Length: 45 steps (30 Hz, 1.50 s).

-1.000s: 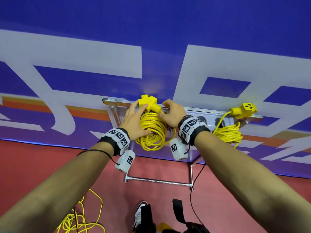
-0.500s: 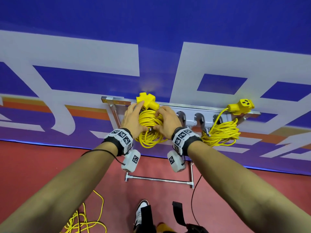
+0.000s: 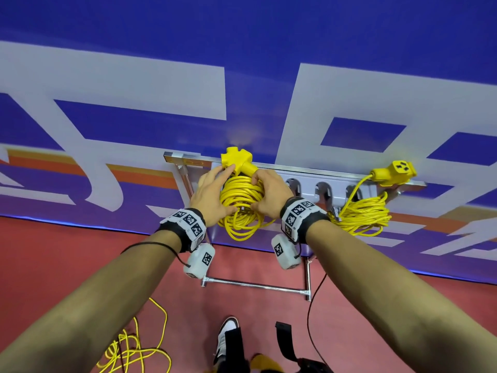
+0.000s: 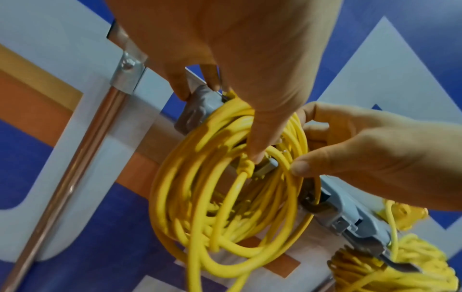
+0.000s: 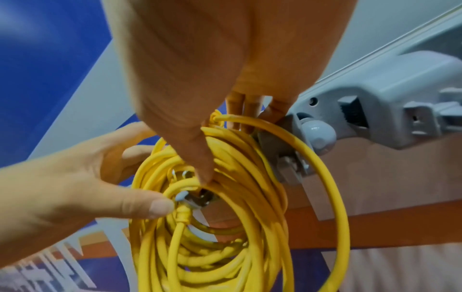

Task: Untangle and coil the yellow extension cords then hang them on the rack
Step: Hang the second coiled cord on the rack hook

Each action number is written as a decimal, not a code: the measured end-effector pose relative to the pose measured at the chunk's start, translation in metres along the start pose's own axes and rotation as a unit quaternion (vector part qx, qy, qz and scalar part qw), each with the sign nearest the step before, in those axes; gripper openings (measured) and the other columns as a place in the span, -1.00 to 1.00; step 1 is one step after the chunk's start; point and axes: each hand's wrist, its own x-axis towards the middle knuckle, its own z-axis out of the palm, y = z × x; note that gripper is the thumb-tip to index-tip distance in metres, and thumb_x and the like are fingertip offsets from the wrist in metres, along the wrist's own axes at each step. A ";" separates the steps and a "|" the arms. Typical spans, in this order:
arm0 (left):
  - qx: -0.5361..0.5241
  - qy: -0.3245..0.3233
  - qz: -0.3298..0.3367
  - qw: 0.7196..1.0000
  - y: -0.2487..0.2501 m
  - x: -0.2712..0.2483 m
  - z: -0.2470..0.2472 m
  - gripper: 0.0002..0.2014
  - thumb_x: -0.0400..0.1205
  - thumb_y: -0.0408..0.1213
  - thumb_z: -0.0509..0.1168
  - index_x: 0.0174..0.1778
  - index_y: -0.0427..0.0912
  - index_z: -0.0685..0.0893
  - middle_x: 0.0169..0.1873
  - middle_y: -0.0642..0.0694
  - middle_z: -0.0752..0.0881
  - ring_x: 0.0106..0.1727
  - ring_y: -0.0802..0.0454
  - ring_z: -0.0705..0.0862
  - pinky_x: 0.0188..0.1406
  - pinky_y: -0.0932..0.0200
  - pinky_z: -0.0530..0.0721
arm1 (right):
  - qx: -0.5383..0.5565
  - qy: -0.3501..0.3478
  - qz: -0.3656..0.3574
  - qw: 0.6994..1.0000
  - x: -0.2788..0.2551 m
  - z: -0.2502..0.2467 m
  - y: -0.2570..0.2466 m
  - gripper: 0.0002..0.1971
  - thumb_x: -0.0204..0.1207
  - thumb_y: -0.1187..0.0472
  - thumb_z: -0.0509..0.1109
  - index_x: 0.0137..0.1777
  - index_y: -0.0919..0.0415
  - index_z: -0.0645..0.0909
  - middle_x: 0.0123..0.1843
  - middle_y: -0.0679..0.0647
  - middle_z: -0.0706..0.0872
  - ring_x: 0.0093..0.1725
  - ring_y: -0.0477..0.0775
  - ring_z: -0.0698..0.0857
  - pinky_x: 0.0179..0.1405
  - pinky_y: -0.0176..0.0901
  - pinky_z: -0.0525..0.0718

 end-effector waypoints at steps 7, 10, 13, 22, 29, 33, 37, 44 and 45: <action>0.031 0.034 -0.018 0.999 0.003 0.004 0.007 0.09 0.31 -0.09 0.67 0.72 0.14 0.20 0.63 -0.08 0.33 0.60 -0.18 0.25 0.56 -0.12 0.34 | -0.047 0.023 -0.013 0.999 -0.002 0.007 -0.002 -0.43 0.21 0.01 0.60 0.18 0.01 0.42 0.22 0.04 0.57 0.21 0.21 0.58 0.12 0.08 0.57; 0.051 0.031 -0.037 0.998 0.007 0.010 0.007 0.12 0.25 -0.08 0.71 0.69 0.13 0.21 0.56 -0.06 0.38 0.57 -0.17 0.27 0.53 -0.13 0.40 | -0.041 0.032 -0.011 0.999 0.001 0.010 -0.001 -0.39 0.23 -0.11 0.64 0.18 0.00 0.43 0.23 0.03 0.58 0.23 0.19 0.57 0.12 0.09 0.53; 0.065 0.024 -0.045 0.997 0.008 0.016 0.005 0.14 0.22 -0.08 0.72 0.67 0.11 0.20 0.50 -0.08 0.45 0.55 -0.19 0.29 0.48 -0.15 0.44 | -0.040 0.039 -0.002 0.998 0.005 0.012 -0.005 -0.42 0.25 -0.05 0.67 0.16 0.01 0.43 0.23 0.04 0.58 0.23 0.21 0.56 0.14 0.09 0.53; 0.087 0.007 -0.048 0.995 0.005 0.011 0.009 0.13 0.31 0.03 0.64 0.71 0.10 0.08 0.51 -0.07 0.36 0.58 -0.16 0.17 0.39 -0.31 0.46 | -0.059 0.025 -0.011 0.998 0.010 0.012 -0.006 -0.43 0.26 0.00 0.67 0.15 0.03 0.43 0.20 0.07 0.53 0.20 0.21 0.54 0.10 0.05 0.56; 0.081 -0.017 -0.036 0.996 0.005 0.006 0.001 0.18 0.24 -0.02 0.67 0.70 0.11 0.09 0.50 -0.09 0.37 0.57 -0.20 0.17 0.46 -0.28 0.43 | -0.052 -0.011 -0.010 0.999 0.004 0.006 -0.006 -0.43 0.14 0.15 0.61 0.07 0.00 0.35 0.16 0.06 0.49 0.13 0.23 0.54 0.07 0.07 0.64; 0.099 -0.027 -0.031 0.994 0.010 0.000 0.003 0.21 0.23 -0.04 0.66 0.72 0.12 0.04 0.51 -0.07 0.34 0.57 -0.18 0.17 0.41 -0.29 0.47 | -0.046 -0.015 -0.012 0.999 -0.001 0.003 -0.003 -0.41 0.11 0.17 0.62 0.05 -0.01 0.36 0.16 0.05 0.48 0.12 0.23 0.54 0.05 0.09 0.65; 0.098 -0.030 -0.032 0.994 0.013 -0.004 0.003 0.24 0.23 -0.04 0.66 0.73 0.12 0.00 0.53 -0.07 0.31 0.58 -0.17 0.15 0.40 -0.29 0.46 | -0.030 -0.014 -0.026 0.999 -0.007 0.005 0.000 -0.35 0.05 0.16 0.64 0.10 -0.02 0.36 0.21 0.03 0.47 0.12 0.23 0.56 0.06 0.14 0.68; 0.052 -0.027 -0.016 0.998 0.014 -0.008 0.003 0.19 0.29 -0.08 0.64 0.74 0.06 0.03 0.52 -0.16 0.33 0.59 -0.23 0.21 0.52 -0.23 0.38 | -0.024 0.013 -0.056 0.998 -0.015 0.010 0.006 -0.24 0.00 0.10 0.70 0.20 0.03 0.39 0.33 0.06 0.43 0.14 0.27 0.60 0.07 0.17 0.69; 0.045 -0.025 -0.015 0.999 0.014 -0.008 0.003 0.17 0.31 -0.08 0.64 0.74 0.05 0.05 0.52 -0.17 0.34 0.58 -0.22 0.22 0.54 -0.18 0.34 | -0.025 0.016 -0.056 0.998 -0.015 0.010 0.006 -0.27 0.04 0.09 0.71 0.19 0.04 0.41 0.32 0.07 0.44 0.14 0.27 0.60 0.07 0.16 0.68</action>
